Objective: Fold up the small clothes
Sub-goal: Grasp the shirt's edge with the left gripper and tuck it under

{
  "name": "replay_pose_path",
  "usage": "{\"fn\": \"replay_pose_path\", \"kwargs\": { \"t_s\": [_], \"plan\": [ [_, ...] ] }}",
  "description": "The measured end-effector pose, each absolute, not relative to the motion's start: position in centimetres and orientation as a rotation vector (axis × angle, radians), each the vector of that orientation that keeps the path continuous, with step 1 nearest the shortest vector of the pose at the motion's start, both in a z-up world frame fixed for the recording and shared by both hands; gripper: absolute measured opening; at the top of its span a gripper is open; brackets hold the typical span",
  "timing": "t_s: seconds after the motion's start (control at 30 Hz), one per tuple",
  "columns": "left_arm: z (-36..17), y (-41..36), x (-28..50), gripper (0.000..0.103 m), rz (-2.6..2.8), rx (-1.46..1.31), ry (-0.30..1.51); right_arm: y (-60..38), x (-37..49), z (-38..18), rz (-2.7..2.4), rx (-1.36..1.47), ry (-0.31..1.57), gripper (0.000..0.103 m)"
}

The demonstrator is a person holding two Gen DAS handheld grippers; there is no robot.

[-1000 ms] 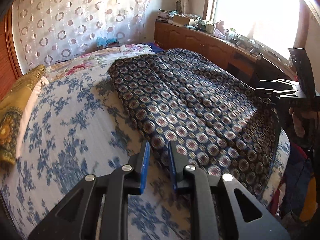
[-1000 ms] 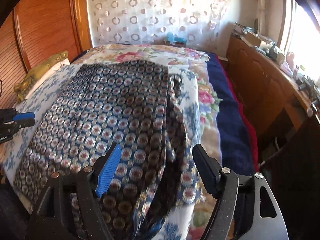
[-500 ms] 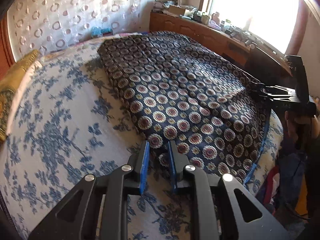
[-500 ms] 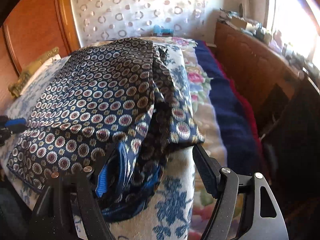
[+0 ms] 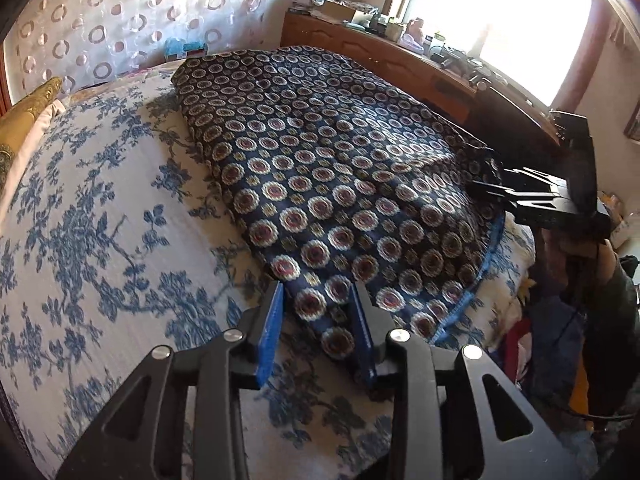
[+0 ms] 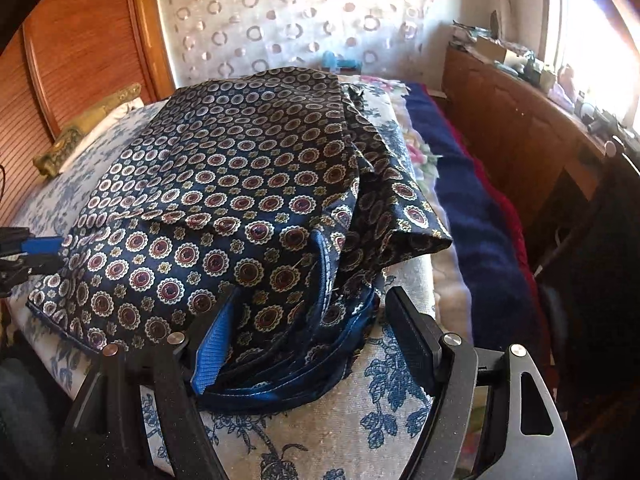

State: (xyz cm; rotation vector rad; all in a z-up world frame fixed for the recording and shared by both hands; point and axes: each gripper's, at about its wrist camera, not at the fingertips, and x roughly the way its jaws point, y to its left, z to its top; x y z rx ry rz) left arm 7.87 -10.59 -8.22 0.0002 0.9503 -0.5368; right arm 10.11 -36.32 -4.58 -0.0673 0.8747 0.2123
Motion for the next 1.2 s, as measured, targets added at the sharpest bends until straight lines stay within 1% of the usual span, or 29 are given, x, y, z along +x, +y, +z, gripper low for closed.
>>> {"fn": "replay_pose_path", "kwargs": {
  "t_s": [0.3,0.33,0.37,0.4,0.47,0.57,0.7,0.83,0.87,0.93,0.97,1.0,1.07,1.1,1.2],
  "plan": [
    [-8.4,-11.3,6.5,0.033,-0.572,0.025,0.902,-36.4,10.2,-4.6,0.205,-0.062,0.864,0.075],
    [-8.4,-11.2,6.6,0.028,-0.582,0.017,0.896,-36.4,10.2,-4.6,0.206,-0.062,0.865,0.075],
    [-8.4,-10.9,6.8,0.013,-0.575,0.008,0.895,-36.3,10.2,-4.6,0.206,-0.06,0.865,0.075],
    [-8.3,-10.6,6.9,0.005,-0.579,-0.006,0.893,-36.4,10.2,-4.6,0.208,-0.054,0.864,0.075],
    [-7.8,-10.0,7.2,0.001,-0.611,-0.059,0.878,-36.4,10.2,-4.4,0.214,-0.039,0.864,0.075],
    [-6.3,-9.5,7.1,0.0,-0.633,-0.095,0.822,-36.8,10.1,-4.2,0.228,-0.011,0.861,0.075],
    [-4.4,-9.6,7.0,0.0,-0.631,-0.077,0.757,-36.7,9.8,-4.3,0.227,0.001,0.868,0.075],
    [-4.3,-9.7,7.3,0.0,-0.626,-0.077,0.751,-36.6,9.3,-4.4,0.211,-0.018,0.866,0.063],
    [-4.4,-9.6,7.4,0.0,-0.625,-0.081,0.753,-36.6,9.2,-4.5,0.206,-0.023,0.865,0.062],
    [-4.5,-9.5,7.3,0.0,-0.624,-0.083,0.753,-36.5,9.1,-4.5,0.197,-0.037,0.865,0.049],
    [-4.6,-9.4,7.3,0.0,-0.623,-0.083,0.753,-36.4,9.1,-4.5,0.195,-0.045,0.865,0.046],
    [-4.6,-9.5,7.4,0.0,-0.621,-0.081,0.751,-36.4,9.0,-4.5,0.197,-0.048,0.866,0.039],
    [-4.5,-9.5,7.3,0.0,-0.62,-0.079,0.745,-36.4,8.9,-4.5,0.197,-0.051,0.867,0.02],
    [-4.4,-9.5,7.4,0.0,-0.62,-0.077,0.738,-36.4,8.9,-4.5,0.218,-0.037,0.868,0.008],
    [-3.6,-9.2,7.9,0.0,-0.623,-0.095,0.721,-36.6,9.0,-4.3,0.266,0.015,0.86,0.003]
  ]
}}
